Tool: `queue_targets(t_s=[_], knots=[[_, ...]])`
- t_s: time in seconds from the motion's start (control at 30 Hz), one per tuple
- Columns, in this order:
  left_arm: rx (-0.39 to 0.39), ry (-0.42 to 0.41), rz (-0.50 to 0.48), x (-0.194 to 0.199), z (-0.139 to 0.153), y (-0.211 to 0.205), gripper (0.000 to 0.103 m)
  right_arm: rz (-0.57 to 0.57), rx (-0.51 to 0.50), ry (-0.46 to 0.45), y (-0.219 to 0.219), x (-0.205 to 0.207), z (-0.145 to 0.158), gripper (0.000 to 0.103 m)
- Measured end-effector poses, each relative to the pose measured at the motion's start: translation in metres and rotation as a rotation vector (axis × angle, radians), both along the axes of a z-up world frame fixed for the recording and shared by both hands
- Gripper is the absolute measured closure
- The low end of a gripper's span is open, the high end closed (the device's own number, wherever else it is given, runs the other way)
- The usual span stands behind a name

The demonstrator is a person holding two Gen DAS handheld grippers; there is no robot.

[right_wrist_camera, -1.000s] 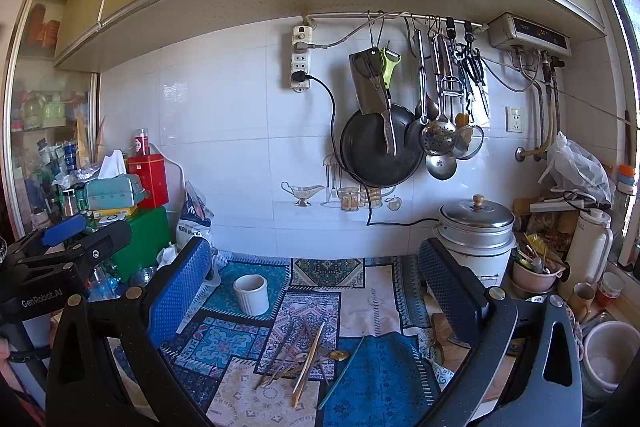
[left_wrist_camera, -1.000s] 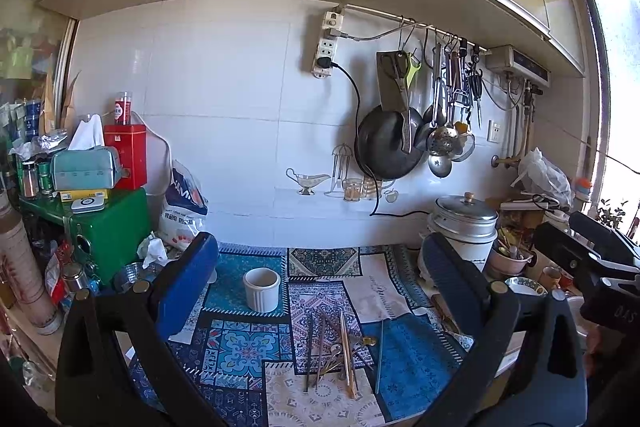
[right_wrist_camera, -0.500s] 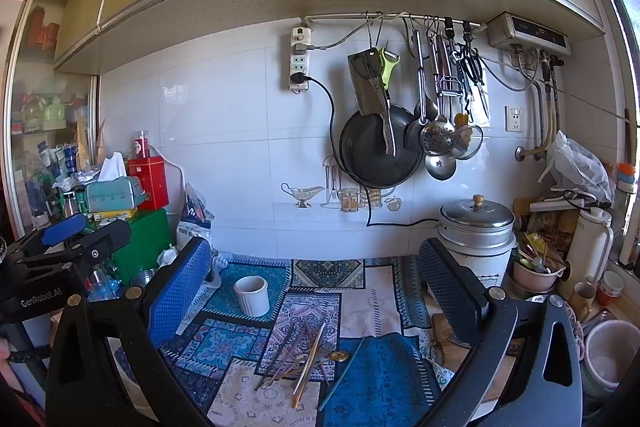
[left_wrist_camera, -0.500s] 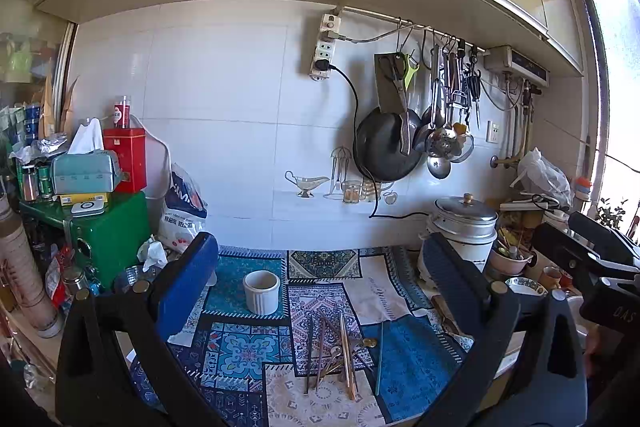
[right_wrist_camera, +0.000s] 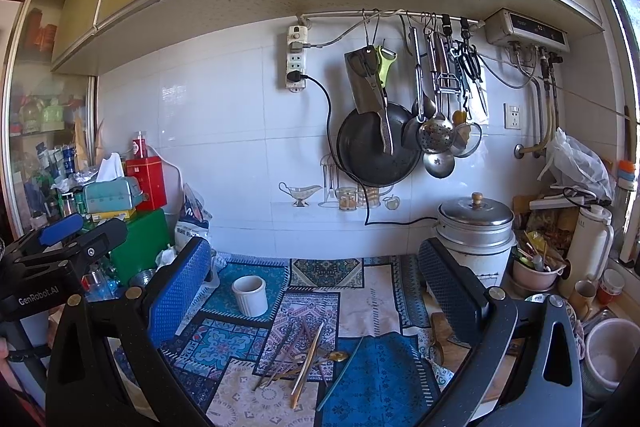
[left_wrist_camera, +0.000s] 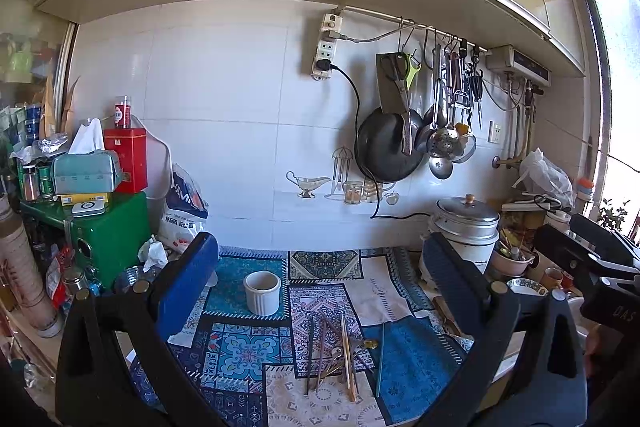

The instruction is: Organize utensils

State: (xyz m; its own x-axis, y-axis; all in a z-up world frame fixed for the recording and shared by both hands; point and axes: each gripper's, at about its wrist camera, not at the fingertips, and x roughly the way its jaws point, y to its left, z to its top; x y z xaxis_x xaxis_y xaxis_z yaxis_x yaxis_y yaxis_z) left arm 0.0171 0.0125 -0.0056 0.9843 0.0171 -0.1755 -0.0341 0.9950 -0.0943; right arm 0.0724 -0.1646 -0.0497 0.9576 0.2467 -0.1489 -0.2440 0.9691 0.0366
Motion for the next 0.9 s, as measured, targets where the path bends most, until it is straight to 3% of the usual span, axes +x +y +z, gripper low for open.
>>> queue_targets(t_s=[0.63,0.9], knots=[[0.007,0.039,-0.055,0.037,-0.01,-0.004,0.0,-0.023,-0.006,0.041,-0.004,0.027,-0.01,0.0],[-0.011,0.152,-0.106,0.094,-0.041,-0.001,0.0,-0.098,-0.056,0.138,-0.007,0.066,-0.038,0.0]])
